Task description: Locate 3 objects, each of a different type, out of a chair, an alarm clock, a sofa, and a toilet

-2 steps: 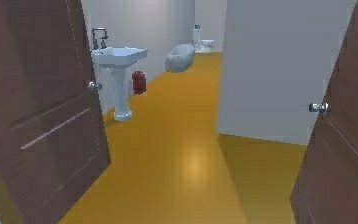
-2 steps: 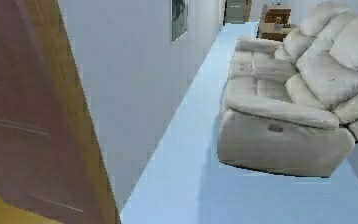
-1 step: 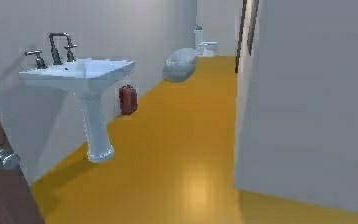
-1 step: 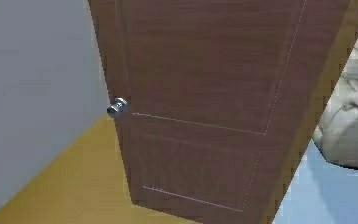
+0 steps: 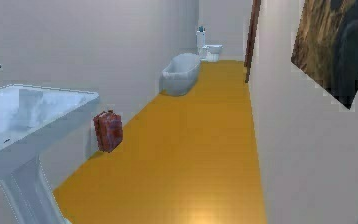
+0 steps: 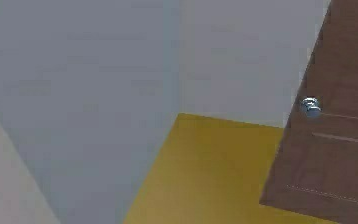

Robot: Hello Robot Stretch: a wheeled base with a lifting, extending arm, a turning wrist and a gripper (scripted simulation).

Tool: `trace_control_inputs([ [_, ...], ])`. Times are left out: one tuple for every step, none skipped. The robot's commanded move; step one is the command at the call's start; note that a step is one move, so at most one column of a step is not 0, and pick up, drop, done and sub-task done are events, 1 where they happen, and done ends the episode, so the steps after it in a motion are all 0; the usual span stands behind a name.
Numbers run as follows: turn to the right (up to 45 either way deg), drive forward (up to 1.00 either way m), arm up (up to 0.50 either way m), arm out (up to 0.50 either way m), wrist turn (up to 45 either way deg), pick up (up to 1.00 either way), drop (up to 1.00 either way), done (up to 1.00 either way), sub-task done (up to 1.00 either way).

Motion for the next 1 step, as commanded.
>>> trace_control_inputs([
  [0.0,0.35,0.00,0.00,0.0,0.00,0.00,0.00,0.00],
])
